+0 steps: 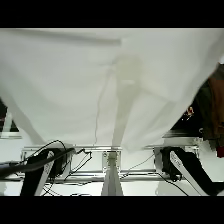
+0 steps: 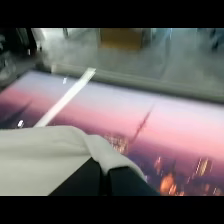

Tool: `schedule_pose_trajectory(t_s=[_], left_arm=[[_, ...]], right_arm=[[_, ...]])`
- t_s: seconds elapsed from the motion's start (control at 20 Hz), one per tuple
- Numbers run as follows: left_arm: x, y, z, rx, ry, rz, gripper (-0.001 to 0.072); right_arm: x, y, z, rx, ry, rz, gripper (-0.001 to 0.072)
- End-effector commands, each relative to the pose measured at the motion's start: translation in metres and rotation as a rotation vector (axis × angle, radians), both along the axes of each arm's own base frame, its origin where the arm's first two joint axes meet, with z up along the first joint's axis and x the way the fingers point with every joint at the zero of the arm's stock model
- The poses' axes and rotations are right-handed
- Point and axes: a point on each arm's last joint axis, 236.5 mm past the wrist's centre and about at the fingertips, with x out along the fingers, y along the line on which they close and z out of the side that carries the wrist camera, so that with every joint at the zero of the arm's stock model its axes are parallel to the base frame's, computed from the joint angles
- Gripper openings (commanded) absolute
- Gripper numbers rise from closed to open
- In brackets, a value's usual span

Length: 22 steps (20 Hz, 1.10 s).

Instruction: Fold the clothes and pants, and hang the long-sleeved shirts on hangers.

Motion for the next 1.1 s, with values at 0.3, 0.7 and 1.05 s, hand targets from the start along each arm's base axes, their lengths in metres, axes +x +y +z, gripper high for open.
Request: schedule_pose_trajectory(t_s=[0.3, 0.7, 1.05], left_arm=[[0.134, -0.056, -0.398, -0.296, 0.917, -0.228, 0.0013], [0.095, -0.065, -0.418, -0.253, 1.086, -0.328, 0.0013], [0.030, -0.084, -0.430, -0.221, 1.332, -0.490, 0.0589]], right_arm=[[0.174, -0.044, -0.349, 0.173, 0.724, -0.163, 0.0014], [0.130, -0.066, -0.425, -0.047, 0.972, -0.121, 0.0013], [0.061, -0.105, -0.446, -0.315, 1.217, -0.076, 0.0557]])
